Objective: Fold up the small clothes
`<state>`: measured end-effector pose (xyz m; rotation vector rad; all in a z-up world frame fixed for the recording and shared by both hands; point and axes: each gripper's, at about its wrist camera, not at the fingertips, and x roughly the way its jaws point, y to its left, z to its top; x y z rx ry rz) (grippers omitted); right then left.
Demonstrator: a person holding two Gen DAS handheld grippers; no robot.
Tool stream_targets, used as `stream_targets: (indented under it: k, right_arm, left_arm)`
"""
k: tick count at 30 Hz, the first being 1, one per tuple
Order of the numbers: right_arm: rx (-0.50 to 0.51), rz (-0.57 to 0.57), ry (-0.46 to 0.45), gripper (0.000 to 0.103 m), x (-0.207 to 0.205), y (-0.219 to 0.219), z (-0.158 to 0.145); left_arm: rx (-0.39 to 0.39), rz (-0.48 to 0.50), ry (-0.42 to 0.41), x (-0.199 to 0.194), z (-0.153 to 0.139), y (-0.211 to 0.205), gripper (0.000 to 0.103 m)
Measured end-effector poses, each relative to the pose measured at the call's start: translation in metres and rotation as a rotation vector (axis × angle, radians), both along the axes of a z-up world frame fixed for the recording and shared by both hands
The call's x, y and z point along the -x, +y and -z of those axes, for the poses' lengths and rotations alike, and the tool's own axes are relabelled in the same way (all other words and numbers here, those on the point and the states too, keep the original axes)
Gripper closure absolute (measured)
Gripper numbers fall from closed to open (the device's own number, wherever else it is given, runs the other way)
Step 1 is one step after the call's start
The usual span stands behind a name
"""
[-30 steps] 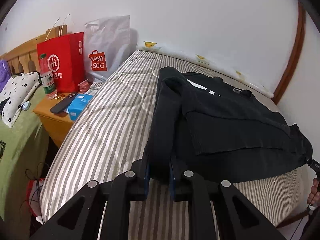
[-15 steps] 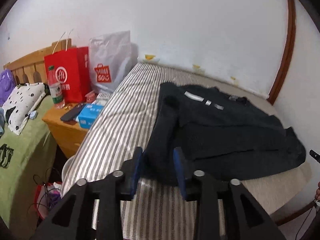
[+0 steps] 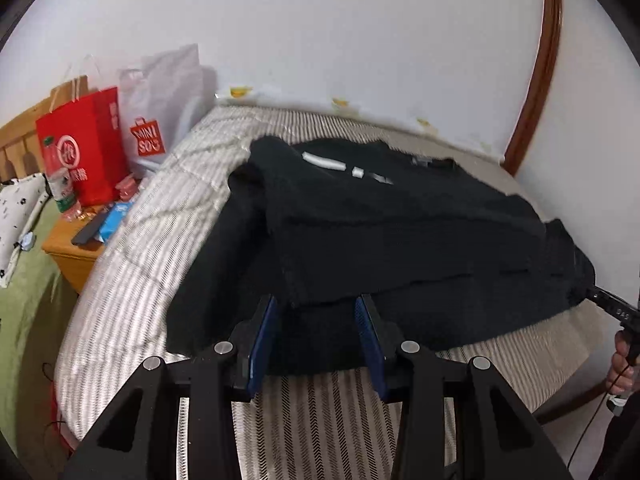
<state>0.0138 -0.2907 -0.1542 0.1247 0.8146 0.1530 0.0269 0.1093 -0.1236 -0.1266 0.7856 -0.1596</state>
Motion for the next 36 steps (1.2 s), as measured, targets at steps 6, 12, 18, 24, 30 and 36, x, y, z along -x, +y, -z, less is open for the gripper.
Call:
stream_targets:
  k: [6,12,18,24,30,36]
  right_arm:
    - [-0.049,0.053,0.029,0.075,-0.016,-0.009,0.02]
    - [-0.001,0.039,-0.009,0.075,-0.016,-0.003,0.006]
    - [-0.037,0.031,0.022,0.075,-0.036,-0.01,0.002]
    - [-0.047,0.026,-0.012,0.075,-0.053,-0.01,-0.018]
    - [-0.075,0.021,0.005,0.075,-0.097,-0.007,-0.022]
    - [-0.114,0.106,0.025,0.073,-0.159,-0.021,-0.019]
  left_arm:
    - [-0.04,0.008,0.013,-0.013,0.021,-0.007,0.065]
    - [-0.071,0.015,-0.001,-0.028,0.016,-0.013,0.063]
    - [-0.025,0.026,-0.017,-0.043,0.011,-0.013,0.063]
    - [0.039,0.028,-0.002,-0.065,0.002,-0.011,0.063]
    - [0.058,0.018,0.002,-0.097,-0.006,-0.013,0.063]
    - [0.092,0.004,-0.015,-0.148,-0.017,-0.013,0.062]
